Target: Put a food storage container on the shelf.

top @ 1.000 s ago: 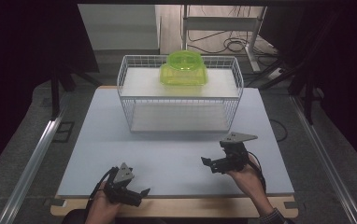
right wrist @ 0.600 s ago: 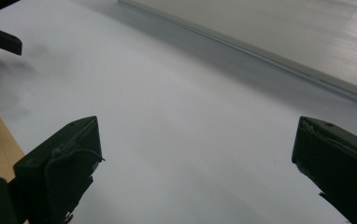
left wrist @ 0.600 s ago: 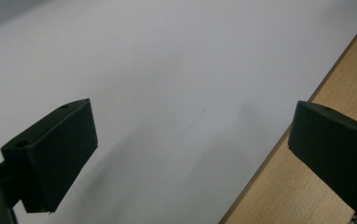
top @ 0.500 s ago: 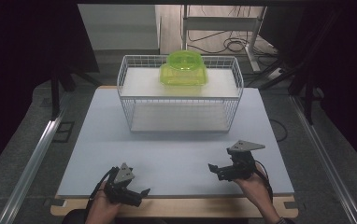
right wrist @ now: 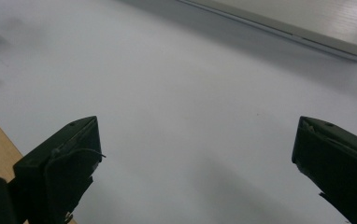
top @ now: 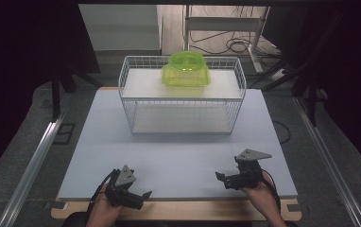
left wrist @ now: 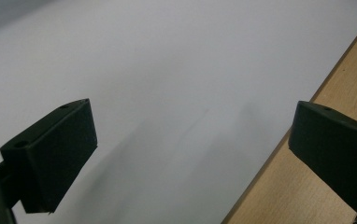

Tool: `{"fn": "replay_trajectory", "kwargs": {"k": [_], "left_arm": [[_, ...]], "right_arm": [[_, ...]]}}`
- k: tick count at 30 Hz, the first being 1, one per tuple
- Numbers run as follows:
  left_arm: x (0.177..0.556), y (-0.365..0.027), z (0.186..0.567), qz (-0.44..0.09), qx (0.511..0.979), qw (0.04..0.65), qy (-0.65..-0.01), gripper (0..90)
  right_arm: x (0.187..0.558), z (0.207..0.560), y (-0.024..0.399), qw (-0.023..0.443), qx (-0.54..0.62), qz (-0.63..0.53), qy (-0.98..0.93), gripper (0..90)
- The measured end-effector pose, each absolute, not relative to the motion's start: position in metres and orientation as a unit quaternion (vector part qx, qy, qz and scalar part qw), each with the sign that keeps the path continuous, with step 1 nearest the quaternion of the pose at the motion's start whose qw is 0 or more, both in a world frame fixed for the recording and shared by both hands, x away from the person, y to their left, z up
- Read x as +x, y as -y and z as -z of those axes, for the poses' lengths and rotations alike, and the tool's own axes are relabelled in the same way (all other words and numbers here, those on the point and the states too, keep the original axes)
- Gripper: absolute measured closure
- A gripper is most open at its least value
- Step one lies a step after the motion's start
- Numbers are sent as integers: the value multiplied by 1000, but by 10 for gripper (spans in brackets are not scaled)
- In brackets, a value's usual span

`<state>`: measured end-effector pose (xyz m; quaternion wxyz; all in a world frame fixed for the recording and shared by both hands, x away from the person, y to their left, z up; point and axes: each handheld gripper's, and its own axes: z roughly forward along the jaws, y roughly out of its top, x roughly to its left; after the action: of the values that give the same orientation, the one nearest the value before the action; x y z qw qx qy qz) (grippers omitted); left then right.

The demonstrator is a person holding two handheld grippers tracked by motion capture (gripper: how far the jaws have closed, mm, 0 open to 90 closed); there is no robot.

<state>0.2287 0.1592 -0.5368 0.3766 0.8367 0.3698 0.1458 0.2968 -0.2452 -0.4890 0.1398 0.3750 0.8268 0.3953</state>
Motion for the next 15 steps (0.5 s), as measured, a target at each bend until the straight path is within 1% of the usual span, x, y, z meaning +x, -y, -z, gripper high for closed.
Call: {"fn": "replay_trajectory", "kwargs": {"k": [9,15], "left_arm": [[229,-159,537,-146,837,375,-370,11],[229,-159,538,-147,839,373,-369,10]], "right_arm": [[292,500,253,143,382,-380,-830,16],[289,508,254,137,385,-369,-835,15]]}}
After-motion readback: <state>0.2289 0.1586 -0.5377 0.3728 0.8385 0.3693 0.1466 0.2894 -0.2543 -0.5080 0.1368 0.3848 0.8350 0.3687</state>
